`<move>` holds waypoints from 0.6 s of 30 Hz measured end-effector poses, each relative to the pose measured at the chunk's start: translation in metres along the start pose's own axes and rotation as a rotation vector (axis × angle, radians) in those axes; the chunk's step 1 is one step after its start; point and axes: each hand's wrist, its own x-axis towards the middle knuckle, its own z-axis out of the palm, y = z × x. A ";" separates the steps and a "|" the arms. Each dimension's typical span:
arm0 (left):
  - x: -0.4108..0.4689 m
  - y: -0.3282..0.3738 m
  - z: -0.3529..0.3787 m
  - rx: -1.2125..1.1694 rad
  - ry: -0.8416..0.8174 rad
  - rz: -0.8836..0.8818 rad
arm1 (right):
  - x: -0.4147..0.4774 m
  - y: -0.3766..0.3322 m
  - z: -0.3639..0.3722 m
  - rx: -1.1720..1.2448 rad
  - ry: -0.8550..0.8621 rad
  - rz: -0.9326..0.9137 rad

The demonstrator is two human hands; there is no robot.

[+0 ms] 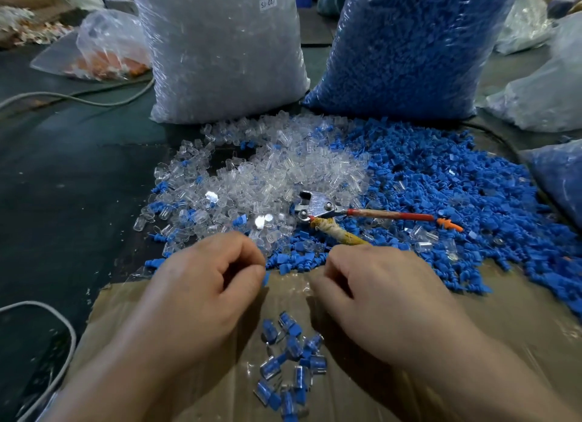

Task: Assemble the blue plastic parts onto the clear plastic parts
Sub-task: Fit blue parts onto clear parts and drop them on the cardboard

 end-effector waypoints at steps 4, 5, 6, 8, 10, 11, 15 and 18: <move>-0.002 0.002 0.004 0.173 -0.173 0.083 | 0.000 0.000 0.011 -0.105 0.030 -0.047; -0.003 0.003 0.005 0.173 -0.204 0.108 | 0.000 -0.001 0.013 -0.118 0.049 -0.055; -0.003 0.005 0.006 0.168 -0.233 0.128 | 0.001 -0.001 0.014 -0.130 0.075 -0.063; -0.004 0.008 0.005 0.144 -0.279 0.148 | 0.004 -0.001 0.017 -0.146 0.117 -0.059; -0.004 0.009 0.003 0.060 -0.273 0.092 | 0.010 -0.002 0.019 -0.160 0.141 -0.048; -0.004 0.009 0.004 -0.001 -0.239 0.038 | 0.013 -0.003 0.021 -0.169 0.148 -0.050; 0.009 0.000 0.015 0.218 0.020 -0.063 | 0.024 -0.006 0.027 -0.166 0.179 -0.075; 0.014 0.002 0.023 0.396 0.020 -0.058 | 0.026 -0.006 0.030 -0.198 0.183 -0.117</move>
